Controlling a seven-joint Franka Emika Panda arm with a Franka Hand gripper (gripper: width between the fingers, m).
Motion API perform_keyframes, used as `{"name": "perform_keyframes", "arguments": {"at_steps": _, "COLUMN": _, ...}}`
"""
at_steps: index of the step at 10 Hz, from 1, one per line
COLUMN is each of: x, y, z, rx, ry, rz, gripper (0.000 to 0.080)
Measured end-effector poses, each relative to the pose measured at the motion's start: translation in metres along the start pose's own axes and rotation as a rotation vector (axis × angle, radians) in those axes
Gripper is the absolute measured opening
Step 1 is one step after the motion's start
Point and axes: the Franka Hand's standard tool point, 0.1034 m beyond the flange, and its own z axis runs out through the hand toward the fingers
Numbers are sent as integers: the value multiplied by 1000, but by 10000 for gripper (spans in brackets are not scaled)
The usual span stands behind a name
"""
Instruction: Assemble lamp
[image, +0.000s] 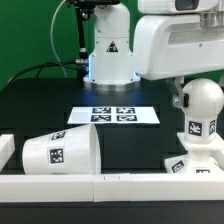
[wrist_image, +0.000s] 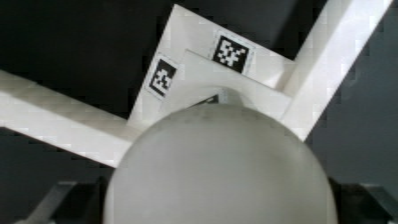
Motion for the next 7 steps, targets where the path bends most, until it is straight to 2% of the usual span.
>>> {"name": "perform_keyframes", "arguments": {"at_steps": 4, "x": 2, "y": -1, "z": 0, "rx": -18, "ry": 20, "rz": 504, "gripper": 573}}
{"name": "perform_keyframes", "arguments": {"at_steps": 5, "x": 2, "y": 0, "z": 0, "rx": -6, "ry": 28, "rz": 658, "gripper": 573}}
{"name": "perform_keyframes", "arguments": {"at_steps": 7, "x": 1, "y": -1, "z": 2, "rx": 46, "ry": 27, "rz": 1026, "gripper": 574}}
